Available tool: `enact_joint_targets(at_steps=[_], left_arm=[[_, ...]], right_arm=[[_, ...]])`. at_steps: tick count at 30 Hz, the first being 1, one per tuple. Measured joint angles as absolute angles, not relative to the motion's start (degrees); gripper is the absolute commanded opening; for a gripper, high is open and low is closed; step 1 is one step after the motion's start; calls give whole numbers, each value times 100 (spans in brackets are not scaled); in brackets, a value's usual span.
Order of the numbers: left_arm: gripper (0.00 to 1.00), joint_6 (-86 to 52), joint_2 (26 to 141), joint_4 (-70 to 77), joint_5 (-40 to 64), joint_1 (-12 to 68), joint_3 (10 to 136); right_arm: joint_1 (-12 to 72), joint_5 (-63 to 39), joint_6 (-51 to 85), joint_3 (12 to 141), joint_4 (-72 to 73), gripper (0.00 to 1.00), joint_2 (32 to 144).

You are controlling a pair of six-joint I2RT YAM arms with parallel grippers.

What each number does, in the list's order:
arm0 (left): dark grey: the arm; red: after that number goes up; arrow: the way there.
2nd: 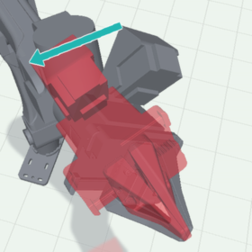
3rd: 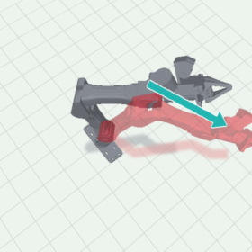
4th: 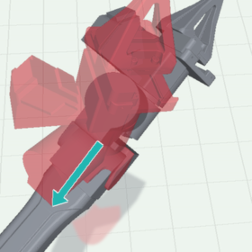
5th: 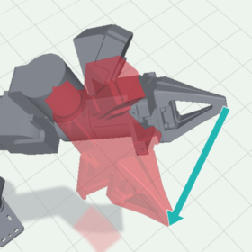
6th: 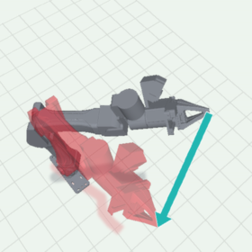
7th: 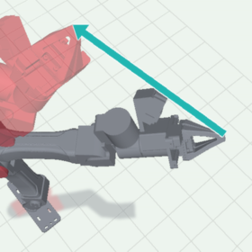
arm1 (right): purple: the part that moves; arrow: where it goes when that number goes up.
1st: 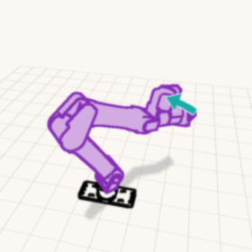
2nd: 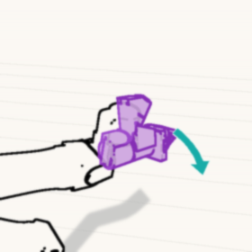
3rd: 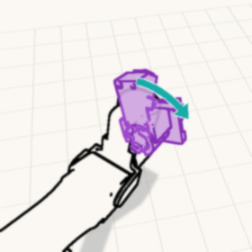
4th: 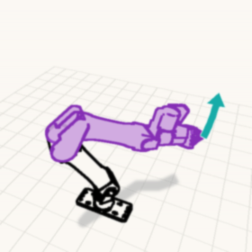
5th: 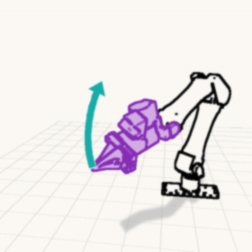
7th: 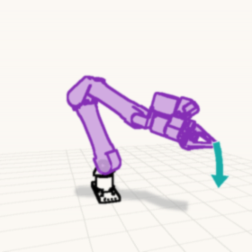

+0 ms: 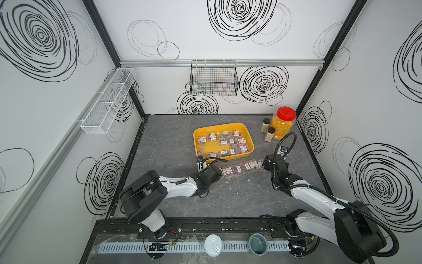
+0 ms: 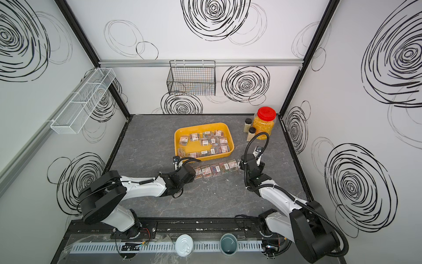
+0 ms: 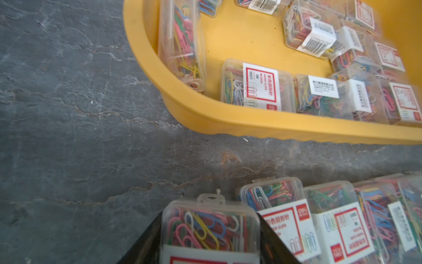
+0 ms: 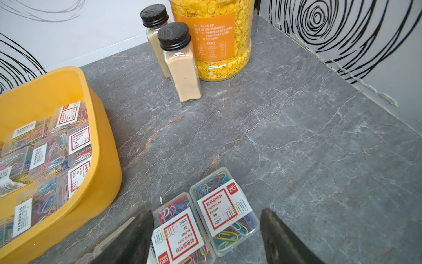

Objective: Take the paper clips out of the storage box
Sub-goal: Place the boxed paper clips at the center of the board.

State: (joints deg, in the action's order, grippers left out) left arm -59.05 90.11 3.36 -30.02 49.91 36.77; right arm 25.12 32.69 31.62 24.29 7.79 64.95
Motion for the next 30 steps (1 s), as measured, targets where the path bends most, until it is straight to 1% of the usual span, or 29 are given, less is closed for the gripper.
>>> enact_joint_targets(at_steps=[2, 5, 30], left_arm=[[67, -5931, 9008, 366, -3002, 4980, 3677], [69, -5955, 9004, 464, -3000, 4971, 3662], [67, -5946, 8943, 1302, -2679, 4982, 3197]], right_arm=[[2512, 3269, 3162, 2429, 779, 76, 6497], [2512, 3269, 3162, 2429, 779, 76, 6499], [2512, 3269, 3162, 2418, 770, 77, 6493]])
